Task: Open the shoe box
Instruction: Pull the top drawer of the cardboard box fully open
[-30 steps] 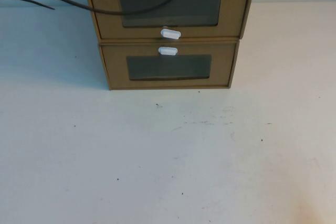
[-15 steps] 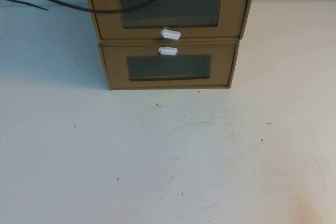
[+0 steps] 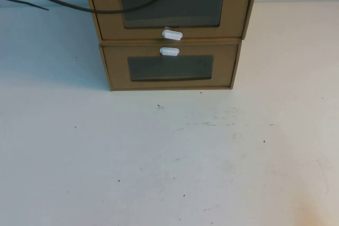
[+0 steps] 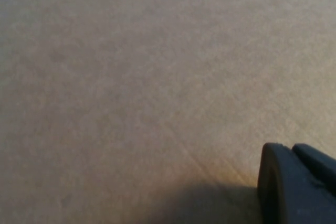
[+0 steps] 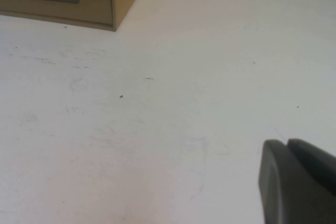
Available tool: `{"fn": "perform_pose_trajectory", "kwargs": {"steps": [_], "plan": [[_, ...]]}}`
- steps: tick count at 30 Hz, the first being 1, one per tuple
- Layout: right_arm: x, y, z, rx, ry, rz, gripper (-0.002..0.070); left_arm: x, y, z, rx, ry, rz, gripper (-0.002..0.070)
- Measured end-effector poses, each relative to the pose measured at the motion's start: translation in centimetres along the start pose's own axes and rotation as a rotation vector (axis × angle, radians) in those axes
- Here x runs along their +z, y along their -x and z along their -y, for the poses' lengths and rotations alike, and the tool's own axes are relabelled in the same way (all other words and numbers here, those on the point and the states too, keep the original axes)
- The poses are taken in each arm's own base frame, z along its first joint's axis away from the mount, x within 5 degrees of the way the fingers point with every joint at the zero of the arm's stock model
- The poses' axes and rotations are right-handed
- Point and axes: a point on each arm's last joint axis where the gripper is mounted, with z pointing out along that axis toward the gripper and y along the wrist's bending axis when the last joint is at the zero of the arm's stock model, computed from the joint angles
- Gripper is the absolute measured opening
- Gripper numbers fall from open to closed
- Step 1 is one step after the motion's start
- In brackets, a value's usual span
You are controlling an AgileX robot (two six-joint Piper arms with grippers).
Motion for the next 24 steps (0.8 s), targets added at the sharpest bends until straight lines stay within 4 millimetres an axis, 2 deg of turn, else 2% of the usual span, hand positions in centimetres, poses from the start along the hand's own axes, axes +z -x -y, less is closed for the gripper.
{"fn": "perform_pose_trajectory", "kwargs": {"steps": [4, 12, 16, 21, 24], "plan": [[0.0, 0.3, 0.0, 0.037, 0.002, 0.034, -0.0014, 0.0, 0.0, 0.0, -0.002, -0.005, -0.004, -0.0004], [-0.2, 2.0, -0.5, 0.586, 0.116, 0.196, -0.0014, 0.0, -0.1, 0.2, -0.01, -0.016, -0.015, -0.0004], [-0.3, 2.4, -0.2, 0.749, 0.124, 0.25, -0.0013, -0.1, -0.2, 0.3, -0.017, -0.025, -0.026, -0.0004], [-0.4, 2.6, -0.2, 0.825, 0.144, 0.259, -0.0014, -0.1, -0.2, 0.3, -0.021, -0.03, -0.029, -0.0004], [-0.5, 3.8, -0.7, 0.817, 0.185, 0.209, -0.0014, -0.1, -0.2, 0.3, -0.032, -0.031, -0.03, -0.0004]]}}
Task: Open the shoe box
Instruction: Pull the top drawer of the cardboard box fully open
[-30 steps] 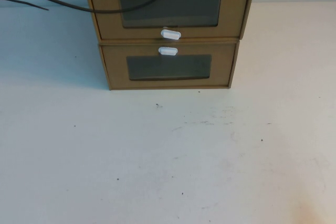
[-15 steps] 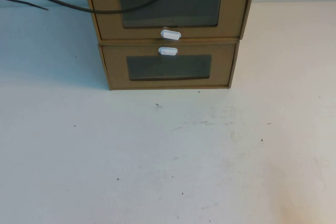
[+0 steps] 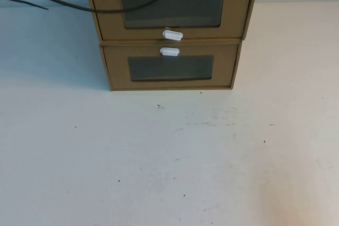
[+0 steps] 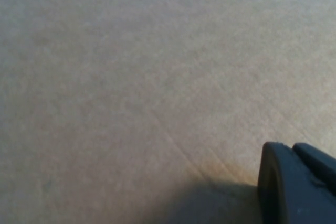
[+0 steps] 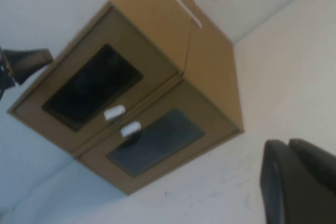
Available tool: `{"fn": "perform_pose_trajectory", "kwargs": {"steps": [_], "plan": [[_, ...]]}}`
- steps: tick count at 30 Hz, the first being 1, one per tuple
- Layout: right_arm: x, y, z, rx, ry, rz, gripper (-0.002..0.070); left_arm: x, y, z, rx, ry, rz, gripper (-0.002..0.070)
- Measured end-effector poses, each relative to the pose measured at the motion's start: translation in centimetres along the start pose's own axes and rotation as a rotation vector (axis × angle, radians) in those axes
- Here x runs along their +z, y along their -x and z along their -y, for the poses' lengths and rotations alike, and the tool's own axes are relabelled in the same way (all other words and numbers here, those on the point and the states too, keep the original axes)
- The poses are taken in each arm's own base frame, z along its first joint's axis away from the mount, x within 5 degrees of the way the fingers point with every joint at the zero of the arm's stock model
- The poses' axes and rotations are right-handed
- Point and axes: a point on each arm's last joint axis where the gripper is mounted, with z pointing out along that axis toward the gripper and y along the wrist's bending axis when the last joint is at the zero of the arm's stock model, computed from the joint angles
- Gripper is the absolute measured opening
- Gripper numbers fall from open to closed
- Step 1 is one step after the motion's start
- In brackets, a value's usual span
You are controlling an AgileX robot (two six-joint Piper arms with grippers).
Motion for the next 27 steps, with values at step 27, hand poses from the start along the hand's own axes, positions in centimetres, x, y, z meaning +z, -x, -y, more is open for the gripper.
{"fn": "perform_pose_trajectory", "kwargs": {"steps": [27], "plan": [[13.4, 1.6, -9.5, -0.652, 0.143, -0.813, -0.0013, 0.0, -0.1, 0.1, -0.063, -0.011, -0.02, -0.0004]]}}
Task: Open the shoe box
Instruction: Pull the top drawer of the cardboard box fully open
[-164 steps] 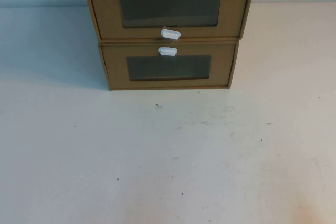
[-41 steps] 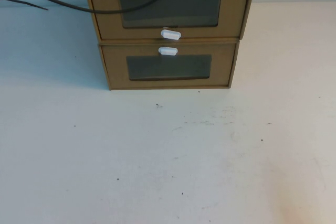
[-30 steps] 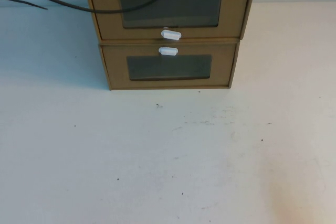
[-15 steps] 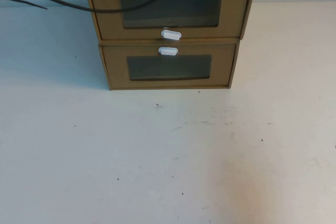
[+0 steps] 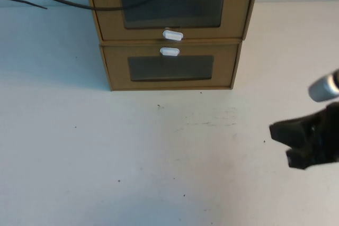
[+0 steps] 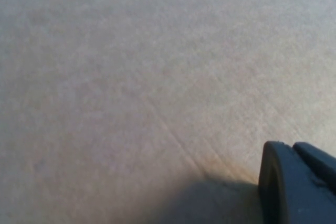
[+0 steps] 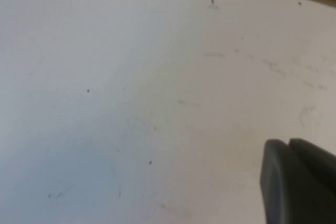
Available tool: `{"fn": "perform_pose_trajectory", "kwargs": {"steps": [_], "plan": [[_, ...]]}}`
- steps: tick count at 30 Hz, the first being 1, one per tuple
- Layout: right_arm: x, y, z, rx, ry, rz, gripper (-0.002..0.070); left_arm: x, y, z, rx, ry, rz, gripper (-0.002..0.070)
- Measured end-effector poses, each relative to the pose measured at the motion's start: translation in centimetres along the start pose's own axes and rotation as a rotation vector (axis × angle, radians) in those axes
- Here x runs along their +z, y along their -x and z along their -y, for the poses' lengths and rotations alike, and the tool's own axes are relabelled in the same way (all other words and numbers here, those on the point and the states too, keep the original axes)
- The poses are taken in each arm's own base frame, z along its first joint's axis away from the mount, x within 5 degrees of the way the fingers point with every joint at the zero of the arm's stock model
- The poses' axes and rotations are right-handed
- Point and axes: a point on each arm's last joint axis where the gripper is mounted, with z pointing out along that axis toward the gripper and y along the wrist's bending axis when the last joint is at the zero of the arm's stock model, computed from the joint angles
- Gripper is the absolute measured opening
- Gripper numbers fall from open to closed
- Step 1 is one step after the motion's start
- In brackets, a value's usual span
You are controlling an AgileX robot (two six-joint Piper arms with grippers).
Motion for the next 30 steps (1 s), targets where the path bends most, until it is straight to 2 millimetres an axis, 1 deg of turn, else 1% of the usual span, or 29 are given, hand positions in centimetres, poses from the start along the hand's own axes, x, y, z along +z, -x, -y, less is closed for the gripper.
{"fn": "perform_pose_trajectory", "kwargs": {"steps": [4, 7, 11, 13, 16, 22, 26, 30], "plan": [[2.1, 4.0, -0.8, -0.115, -0.001, 0.003, -0.0013, 0.0, 0.0, 0.0, -0.03, -0.002, -0.004, -0.0004], [4.1, 6.5, -1.7, -0.21, -0.015, -0.014, -0.0014, 0.0, -0.1, 0.0, -0.055, -0.004, -0.009, -0.0004], [6.6, 9.2, -3.1, -0.359, -0.065, -0.03, -0.0013, 0.0, -0.1, 0.1, -0.081, -0.008, -0.017, -0.0004], [8.3, 10.0, -3.4, -0.46, -0.115, -0.05, -0.0013, 0.0, -0.2, 0.1, -0.097, -0.009, -0.021, -0.0004], [10.7, 10.5, -3.4, -0.598, -0.192, -0.084, -0.0013, -0.1, -0.1, 0.2, -0.115, -0.01, -0.023, -0.0004], [14.1, 10.4, -3.8, -0.933, -0.335, -0.124, 0.0011, -0.1, -0.1, 0.2, -0.122, -0.014, -0.028, -0.0004], [15.7, 10.4, -4.1, -1.076, -0.428, -0.092, 0.0029, -0.1, -0.2, 0.2, -0.124, -0.015, -0.032, -0.0004], [16.9, 10.6, -4.4, -1.138, -0.538, -0.032, 0.0033, -0.2, -0.2, 0.2, -0.123, -0.015, -0.032, -0.0004]]}}
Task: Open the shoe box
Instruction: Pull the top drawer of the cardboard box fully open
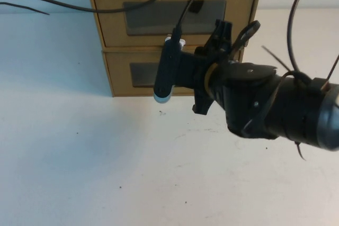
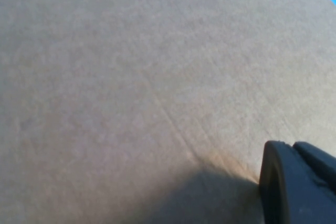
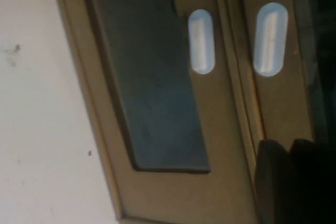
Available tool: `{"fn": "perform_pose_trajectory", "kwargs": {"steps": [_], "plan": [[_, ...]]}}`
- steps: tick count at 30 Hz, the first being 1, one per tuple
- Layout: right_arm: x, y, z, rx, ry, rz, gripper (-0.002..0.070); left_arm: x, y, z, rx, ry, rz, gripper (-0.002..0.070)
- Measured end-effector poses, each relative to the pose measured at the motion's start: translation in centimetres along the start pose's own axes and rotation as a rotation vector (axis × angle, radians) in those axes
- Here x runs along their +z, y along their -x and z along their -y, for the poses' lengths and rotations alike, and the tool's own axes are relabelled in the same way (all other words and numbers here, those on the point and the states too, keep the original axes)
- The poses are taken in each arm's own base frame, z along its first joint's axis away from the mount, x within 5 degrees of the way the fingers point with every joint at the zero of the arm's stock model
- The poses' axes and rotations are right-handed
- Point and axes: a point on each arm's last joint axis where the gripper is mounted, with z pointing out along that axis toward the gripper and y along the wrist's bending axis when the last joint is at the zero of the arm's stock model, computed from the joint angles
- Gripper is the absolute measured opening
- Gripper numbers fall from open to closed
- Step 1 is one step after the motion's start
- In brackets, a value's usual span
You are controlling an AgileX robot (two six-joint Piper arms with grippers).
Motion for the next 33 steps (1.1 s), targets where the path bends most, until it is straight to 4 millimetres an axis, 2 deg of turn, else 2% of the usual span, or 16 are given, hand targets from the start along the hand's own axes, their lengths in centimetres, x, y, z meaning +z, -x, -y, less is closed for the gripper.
{"fn": "perform_pose_trajectory", "kwargs": {"steps": [5, 11, 14, 18, 20, 26, 33], "plan": [[1.1, 0.8, -1.0, 0.002, -0.09, 0.021, 0.0034, 0.0, 0.0, 0.0, 0.0, 0.0, -0.001, -0.0004], [1.9, 1.1, -2.1, 0.003, -0.089, 0.042, 0.0062, 0.0, 0.0, 0.0, 0.0, 0.0, -0.001, -0.0004], [2.3, 1.0, -2.6, -0.003, -0.075, 0.04, 0.0126, 0.0, 0.0, 0.0, -0.001, 0.0, -0.001, -0.0004], [2.7, 1.0, -3.1, -0.011, -0.065, 0.037, 0.0272, 0.0, 0.0, 0.0, -0.001, 0.0, -0.001, -0.0004], [3.0, 1.0, -3.3, -0.016, -0.065, 0.032, 0.0312, 0.0, 0.0, 0.0, -0.005, 0.0, -0.001, -0.0004], [3.8, 2.1, -2.3, 0.009, -0.112, 0.034, 0.0337, 0.0, -0.1, 0.0, -0.01, -0.002, -0.006, -0.0004], [3.8, 3.1, -1.1, 0.036, -0.145, 0.061, 0.0325, 0.0, -0.2, 0.1, -0.067, -0.012, -0.027, -0.0004]]}}
